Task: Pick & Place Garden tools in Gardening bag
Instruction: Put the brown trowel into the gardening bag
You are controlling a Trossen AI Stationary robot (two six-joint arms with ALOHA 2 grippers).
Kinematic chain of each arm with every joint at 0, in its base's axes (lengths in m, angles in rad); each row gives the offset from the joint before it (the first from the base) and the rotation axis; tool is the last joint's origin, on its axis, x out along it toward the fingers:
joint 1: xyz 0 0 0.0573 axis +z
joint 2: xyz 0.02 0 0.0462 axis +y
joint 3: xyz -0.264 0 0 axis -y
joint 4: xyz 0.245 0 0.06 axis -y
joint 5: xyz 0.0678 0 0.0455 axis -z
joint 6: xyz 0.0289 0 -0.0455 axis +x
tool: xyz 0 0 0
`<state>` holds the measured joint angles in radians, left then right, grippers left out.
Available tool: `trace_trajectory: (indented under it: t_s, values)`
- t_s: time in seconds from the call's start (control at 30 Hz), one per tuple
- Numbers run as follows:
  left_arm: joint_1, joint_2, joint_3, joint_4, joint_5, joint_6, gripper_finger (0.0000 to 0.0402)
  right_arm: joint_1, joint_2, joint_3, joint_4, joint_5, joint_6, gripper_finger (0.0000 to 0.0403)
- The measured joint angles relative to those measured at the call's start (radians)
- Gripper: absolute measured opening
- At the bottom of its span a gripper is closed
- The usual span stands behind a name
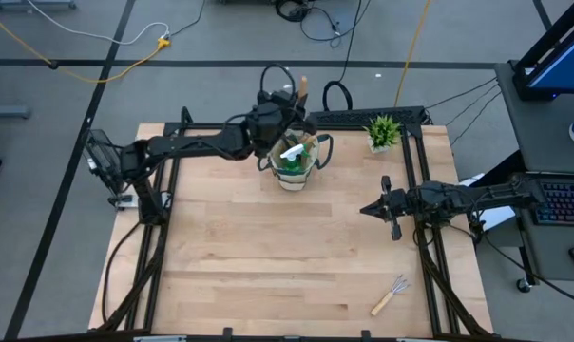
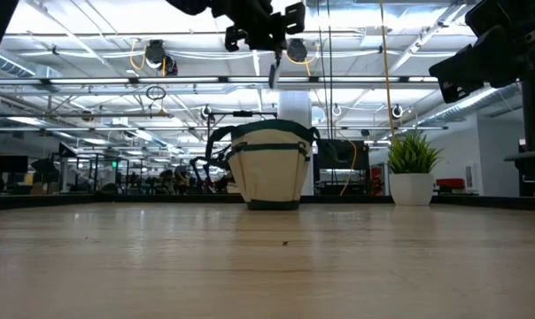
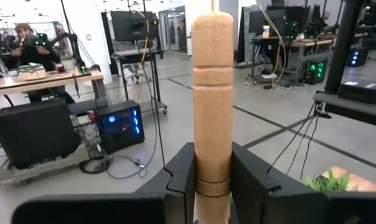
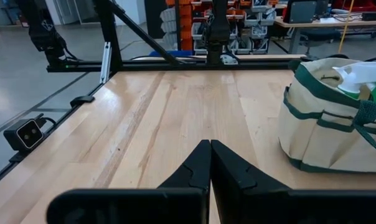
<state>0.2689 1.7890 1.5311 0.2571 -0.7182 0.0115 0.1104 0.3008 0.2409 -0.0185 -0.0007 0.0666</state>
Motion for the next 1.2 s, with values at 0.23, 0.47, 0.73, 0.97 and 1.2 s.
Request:
trace_trajectory:
  t_s: [0.23, 0.47, 0.73, 0.97, 1.2]
  values:
    - [0.004, 0.049, 0.0, -0.026, 0.0, -0.047, 0.0073, 0.0, 0.0, 0.0, -0.001, 0.003, 0.0, 0.0]
    - [0.016, 0.058, -0.008, -0.106, 0.002, -0.122, 0.0073, 0.0, 0.0, 0.0, -0.001, 0.003, 0.001, 0.0]
    - [0.044, 0.057, -0.086, -0.031, 0.043, -0.183, 0.0073, 0.0, 0.0, 0.0, -0.001, 0.003, 0.03, 0.0]
    - [0.046, 0.057, -0.154, 0.085, 0.052, -0.183, 0.0073, 0.0, 0.0, 0.0, -0.001, 0.004, 0.038, 0.0]
    - [0.046, 0.058, -0.17, 0.099, 0.089, -0.198, 0.0073, 0.0, 0.0, 0.0, -0.002, 0.004, 0.038, 0.0]
